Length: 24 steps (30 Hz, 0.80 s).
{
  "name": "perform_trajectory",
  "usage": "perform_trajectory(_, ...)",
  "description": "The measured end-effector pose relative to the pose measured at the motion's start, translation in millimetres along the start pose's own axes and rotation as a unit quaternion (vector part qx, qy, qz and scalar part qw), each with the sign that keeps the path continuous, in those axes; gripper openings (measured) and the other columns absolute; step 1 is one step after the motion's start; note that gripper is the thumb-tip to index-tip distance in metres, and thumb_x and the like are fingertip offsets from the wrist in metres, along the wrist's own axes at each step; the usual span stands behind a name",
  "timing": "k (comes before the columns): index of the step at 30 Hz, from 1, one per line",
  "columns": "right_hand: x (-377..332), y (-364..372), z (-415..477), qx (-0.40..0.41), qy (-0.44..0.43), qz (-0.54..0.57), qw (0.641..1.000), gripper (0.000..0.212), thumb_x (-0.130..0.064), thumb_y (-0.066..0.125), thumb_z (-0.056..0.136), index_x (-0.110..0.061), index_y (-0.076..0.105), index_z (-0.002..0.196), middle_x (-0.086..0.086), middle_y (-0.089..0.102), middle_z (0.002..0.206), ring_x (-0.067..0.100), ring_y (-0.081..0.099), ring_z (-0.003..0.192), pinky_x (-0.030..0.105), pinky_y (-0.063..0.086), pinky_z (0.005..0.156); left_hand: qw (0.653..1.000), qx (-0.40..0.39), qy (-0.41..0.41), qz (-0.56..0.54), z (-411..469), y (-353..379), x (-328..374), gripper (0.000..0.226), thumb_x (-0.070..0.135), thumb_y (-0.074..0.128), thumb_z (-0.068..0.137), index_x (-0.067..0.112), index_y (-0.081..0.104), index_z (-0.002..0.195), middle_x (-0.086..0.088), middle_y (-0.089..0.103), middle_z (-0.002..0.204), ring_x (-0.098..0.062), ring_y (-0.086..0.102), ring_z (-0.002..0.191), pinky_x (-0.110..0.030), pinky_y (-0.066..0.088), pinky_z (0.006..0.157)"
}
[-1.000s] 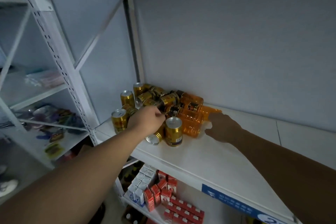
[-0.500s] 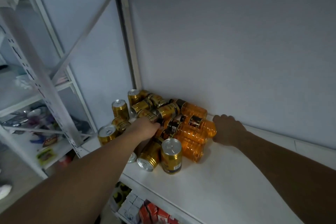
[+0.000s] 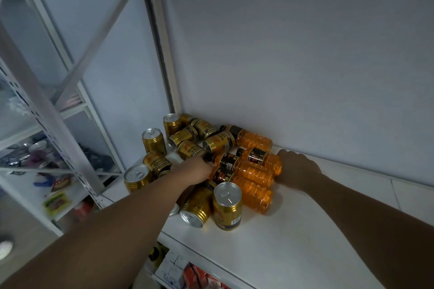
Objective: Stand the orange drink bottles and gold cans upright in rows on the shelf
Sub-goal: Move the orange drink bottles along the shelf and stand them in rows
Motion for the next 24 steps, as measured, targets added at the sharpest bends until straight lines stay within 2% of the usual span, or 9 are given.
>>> perform_trajectory(2, 2.9, 0.0, -1.5, 0.017, 0.012, 0.026, 0.999, 0.045, -0.055, 0.062, 0.083, -0.026, 0.056, 0.117, -0.002, 0.064, 0.113, 0.023, 0.063, 0.105, 0.044, 0.056, 0.086, 0.999, 0.026, 0.008, -0.043, -2.8, -4.5, 2.9, 0.041, 0.052, 0.04, 0.103, 0.02, 0.065, 0.1, -0.001, 0.066, 0.095, -0.023, 0.063, 0.098, -0.043, 0.047, 0.098)
perform_trajectory(4, 6.7, 0.6, -3.8, 0.034, 0.023, 0.039, 0.998, 0.043, -0.053, 0.064, 0.082, -0.027, 0.057, 0.116, -0.001, 0.065, 0.111, 0.024, 0.063, 0.105, 0.043, 0.055, 0.086, 0.995, 0.038, 0.032, -0.082, -7.3, -9.0, 12.2, 0.042, 0.052, 0.039, 0.104, 0.018, 0.065, 0.103, -0.003, 0.068, 0.093, -0.023, 0.064, 0.095, -0.045, 0.05, 0.096)
perform_trajectory(6, 10.0, 0.2, -7.4, 0.044, 0.033, 0.065, 0.996, 0.044, -0.05, 0.067, 0.079, -0.027, 0.058, 0.115, -0.001, 0.065, 0.111, 0.026, 0.062, 0.106, 0.042, 0.054, 0.086, 0.993, 0.056, 0.06, -0.085, -13.8, -17.7, 25.4, 0.044, 0.053, 0.038, 0.104, 0.016, 0.062, 0.102, -0.003, 0.066, 0.09, -0.023, 0.064, 0.091, -0.04, 0.051, 0.085)
perform_trajectory(9, 18.0, -2.7, -14.6, 0.06, 0.054, 0.126, 0.989, 0.041, -0.044, 0.07, 0.075, -0.028, 0.058, 0.111, 0.0, 0.065, 0.106, 0.028, 0.062, 0.102, 0.043, 0.054, 0.084, 0.988, 0.09, 0.106, -0.069, -25.7, -34.8, 49.6, 0.047, 0.052, 0.04, 0.104, 0.012, 0.062, 0.096, -0.005, 0.062, 0.083, -0.021, 0.062, 0.08, -0.032, 0.042, 0.061)
perform_trajectory(12, 31.6, -1.9, -24.1, 0.076, 0.073, 0.183, 0.977, 0.048, -0.037, 0.077, 0.074, -0.026, 0.057, 0.116, 0.001, 0.065, 0.107, 0.029, 0.061, 0.103, 0.044, 0.054, 0.085, 0.977, 0.119, 0.151, -0.09, -39.2, -47.1, 73.4, 0.043, 0.052, 0.044, 0.103, 0.015, 0.065, 0.101, -0.001, 0.063, 0.082, -0.02, 0.063, 0.074, -0.03, 0.038, 0.053)
perform_trajectory(15, 50.6, -2.1, -34.9, 0.112, 0.091, 0.274, 0.951, 0.059, -0.031, 0.081, 0.074, -0.024, 0.054, 0.126, 0.002, 0.066, 0.108, 0.028, 0.063, 0.101, 0.046, 0.055, 0.087, 0.96, 0.162, 0.208, -0.096, -59.0, -55.5, 100.2, 0.039, 0.048, 0.049, 0.103, 0.018, 0.067, 0.119, 0.004, 0.069, 0.1, -0.018, 0.066, 0.095, -0.028, 0.043, 0.066)
perform_trajectory(17, 62.3, -7.0, -41.4, 0.146, 0.093, 0.32, 0.932, 0.056, -0.028, 0.081, 0.074, -0.022, 0.057, 0.124, 0.002, 0.066, 0.106, 0.027, 0.063, 0.097, 0.043, 0.054, 0.083, 0.947, 0.195, 0.24, -0.087, -73.8, -58.6, 118.3, 0.039, 0.047, 0.051, 0.102, 0.02, 0.065, 0.125, 0.003, 0.069, 0.115, -0.017, 0.064, 0.106, -0.029, 0.043, 0.077)
perform_trajectory(20, 79.0, -13.4, -50.1, 0.173, 0.097, 0.39, 0.899, 0.035, -0.029, 0.079, 0.074, -0.028, 0.059, 0.103, -0.001, 0.068, 0.091, 0.025, 0.067, 0.083, 0.037, 0.053, 0.067, 0.932, 0.221, 0.275, -0.078, -96.5, -56.6, 142.8, 0.031, 0.047, 0.053, 0.101, 0.025, 0.065, 0.118, 0.005, 0.07, 0.112, -0.017, 0.064, 0.102, -0.033, 0.049, 0.079)
perform_trajectory(24, 100.3, -10.7, -69.6, 0.172, 0.111, 0.491, 0.847, 0.046, -0.031, 0.081, 0.076, -0.03, 0.056, 0.115, -0.007, 0.069, 0.089, 0.018, 0.069, 0.08, 0.045, 0.06, 0.071, 0.917, 0.248, 0.302, -0.081, -124.7, -50.2, 166.9, 0.027, 0.045, 0.055, 0.099, 0.026, 0.065, 0.116, 0.006, 0.07, 0.113, -0.015, 0.064, 0.1, -0.036, 0.053, 0.083)
Point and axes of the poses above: each hand's wrist, its own z-axis towards the middle knuckle, its own y-axis out of the palm, x = y × z, the point moved 8 cm from there along z, towards the middle knuckle
